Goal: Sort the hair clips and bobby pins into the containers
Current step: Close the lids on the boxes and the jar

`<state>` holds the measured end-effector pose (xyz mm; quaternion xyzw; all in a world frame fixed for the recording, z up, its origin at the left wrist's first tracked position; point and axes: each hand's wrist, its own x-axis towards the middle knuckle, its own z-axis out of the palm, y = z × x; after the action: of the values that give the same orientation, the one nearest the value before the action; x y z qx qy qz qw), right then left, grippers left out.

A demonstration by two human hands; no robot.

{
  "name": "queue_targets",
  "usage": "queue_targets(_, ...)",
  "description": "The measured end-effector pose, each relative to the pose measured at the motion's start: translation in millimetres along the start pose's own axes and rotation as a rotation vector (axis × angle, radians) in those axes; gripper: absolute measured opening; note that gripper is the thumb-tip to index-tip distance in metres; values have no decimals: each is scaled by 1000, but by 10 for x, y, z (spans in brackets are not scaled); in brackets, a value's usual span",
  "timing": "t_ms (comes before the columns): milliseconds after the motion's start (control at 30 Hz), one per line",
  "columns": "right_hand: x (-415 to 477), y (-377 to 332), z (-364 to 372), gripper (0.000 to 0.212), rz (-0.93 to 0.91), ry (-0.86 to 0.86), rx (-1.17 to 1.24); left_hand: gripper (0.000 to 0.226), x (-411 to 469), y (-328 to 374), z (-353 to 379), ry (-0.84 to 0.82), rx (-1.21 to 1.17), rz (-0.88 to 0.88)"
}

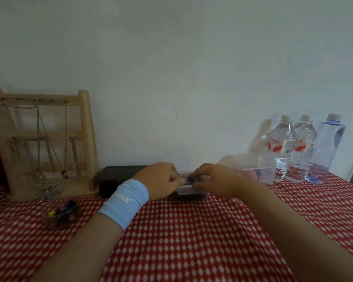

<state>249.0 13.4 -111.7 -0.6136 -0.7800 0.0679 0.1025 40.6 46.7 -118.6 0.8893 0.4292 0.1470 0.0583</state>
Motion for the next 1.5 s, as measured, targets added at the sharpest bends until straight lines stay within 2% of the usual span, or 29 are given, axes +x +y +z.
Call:
queue_targets(133,19,11,67,48,-27,42,-95,47,-21,63,-14,-41,116,27)
queue_targets(233,31,5,76,46,-53,56,-141,48,-16,36,19,-42,136,44)
queue_targets(433,45,27,155,36,-107,118,-208,42,19,30,150,117,179,91)
queue_targets(600,15,13,238,33,-121,182,-187,34,-16,58,195,178,157,99)
queue_targets(700,15,-28,195,32,-110,171,-176,32,-28,34,189,148,86,88)
queue_targets(767,26,-63,171,34,-97,153,-152,30,-37,-24,166,111,-57,63)
queue_targets(833,56,-82,183,42,-84,123,-125,26,-44,-82,132,136,-178,51)
queue_targets(933,95,-111,228,62,-82,78,-44,28,-52,-216,-2,193,-192,-7)
queue_targets(1133,251,-122,238,52,-47,92,-101,58,-138,-564,-296,-89,82,-234)
queue_targets(1267,362,-190,232,53,14,79,-268,75,-191,-675,-324,-70,13,-263)
queue_targets(1400,392,-469,267,63,-156,167,-201,75,-294,-808,-438,-102,195,-355)
queue_targets(1500,486,-733,286,56,-235,107,-207,67,-425,-915,-460,-133,298,-393)
